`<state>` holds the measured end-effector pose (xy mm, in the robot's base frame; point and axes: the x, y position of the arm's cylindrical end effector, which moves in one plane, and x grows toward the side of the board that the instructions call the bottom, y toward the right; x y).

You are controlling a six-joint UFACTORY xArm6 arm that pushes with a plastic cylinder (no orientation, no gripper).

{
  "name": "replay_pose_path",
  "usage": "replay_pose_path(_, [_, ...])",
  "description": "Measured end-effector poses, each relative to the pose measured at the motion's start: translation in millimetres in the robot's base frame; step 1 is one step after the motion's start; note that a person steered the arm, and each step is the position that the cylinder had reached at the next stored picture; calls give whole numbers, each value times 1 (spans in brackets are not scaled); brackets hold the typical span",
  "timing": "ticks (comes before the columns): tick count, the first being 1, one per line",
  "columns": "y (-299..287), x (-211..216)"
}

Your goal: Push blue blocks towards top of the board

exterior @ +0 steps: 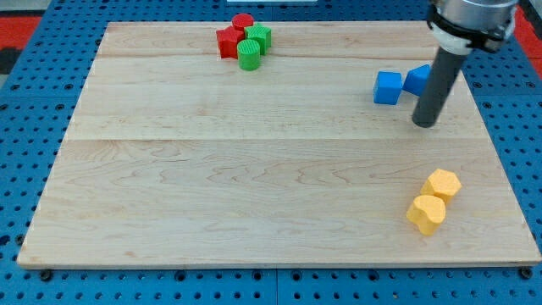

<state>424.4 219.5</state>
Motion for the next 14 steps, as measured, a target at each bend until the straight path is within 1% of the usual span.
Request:
replay_pose_path(1, [28, 0])
replay_pose_path(2, [28, 0])
replay_pose_path(3, [60, 4])
replay_pose_path(4, [94, -23])
replay_pose_path(5, [41, -77])
replay_pose_path(6, [-13, -106])
replay_pose_path(8, [6, -112])
replay_pose_path(13, [10, -112])
replay_pose_path(14, [10, -102])
